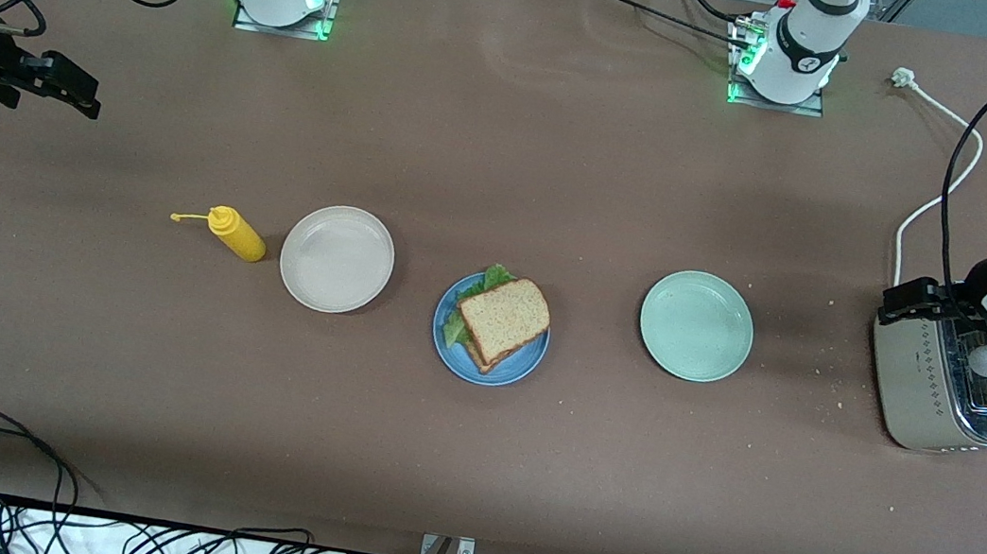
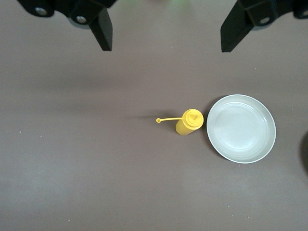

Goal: Make sandwich in blue plate with both arms

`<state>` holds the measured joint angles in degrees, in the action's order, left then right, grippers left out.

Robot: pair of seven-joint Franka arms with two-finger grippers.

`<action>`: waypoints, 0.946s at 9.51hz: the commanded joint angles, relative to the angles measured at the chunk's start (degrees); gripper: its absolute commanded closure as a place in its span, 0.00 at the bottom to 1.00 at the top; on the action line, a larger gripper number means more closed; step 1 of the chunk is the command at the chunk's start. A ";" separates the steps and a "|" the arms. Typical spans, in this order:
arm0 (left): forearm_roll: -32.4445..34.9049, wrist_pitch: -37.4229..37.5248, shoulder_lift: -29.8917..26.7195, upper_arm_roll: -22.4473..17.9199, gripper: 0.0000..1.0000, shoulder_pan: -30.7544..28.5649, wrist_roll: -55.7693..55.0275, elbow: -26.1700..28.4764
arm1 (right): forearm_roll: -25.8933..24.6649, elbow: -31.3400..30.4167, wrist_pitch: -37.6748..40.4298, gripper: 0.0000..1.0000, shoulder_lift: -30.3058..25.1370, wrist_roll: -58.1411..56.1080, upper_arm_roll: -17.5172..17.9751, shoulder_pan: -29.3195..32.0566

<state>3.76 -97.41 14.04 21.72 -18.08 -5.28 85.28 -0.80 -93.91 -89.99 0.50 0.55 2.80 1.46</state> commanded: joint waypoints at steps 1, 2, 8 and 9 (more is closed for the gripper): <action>-0.51 0.47 -0.77 0.16 0.00 -0.29 1.41 -0.81 | -0.52 1.27 0.25 0.00 0.47 0.15 0.54 0.21; -0.42 0.47 -0.86 0.25 0.00 -0.29 1.41 -0.81 | -0.52 1.27 0.25 0.00 0.47 0.15 0.45 0.12; -0.34 0.56 -2.35 -15.08 0.00 16.27 4.11 -0.90 | -0.52 1.27 0.25 0.00 0.47 0.15 0.54 0.12; -0.51 0.56 -2.53 -17.74 0.00 18.15 6.05 -0.90 | -0.52 1.27 0.25 0.00 0.47 0.15 0.54 0.12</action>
<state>3.77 -97.42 12.87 10.56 -5.47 -3.60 84.67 -0.80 -93.90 -89.99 0.50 0.55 2.94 1.42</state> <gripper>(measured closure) 0.000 0.000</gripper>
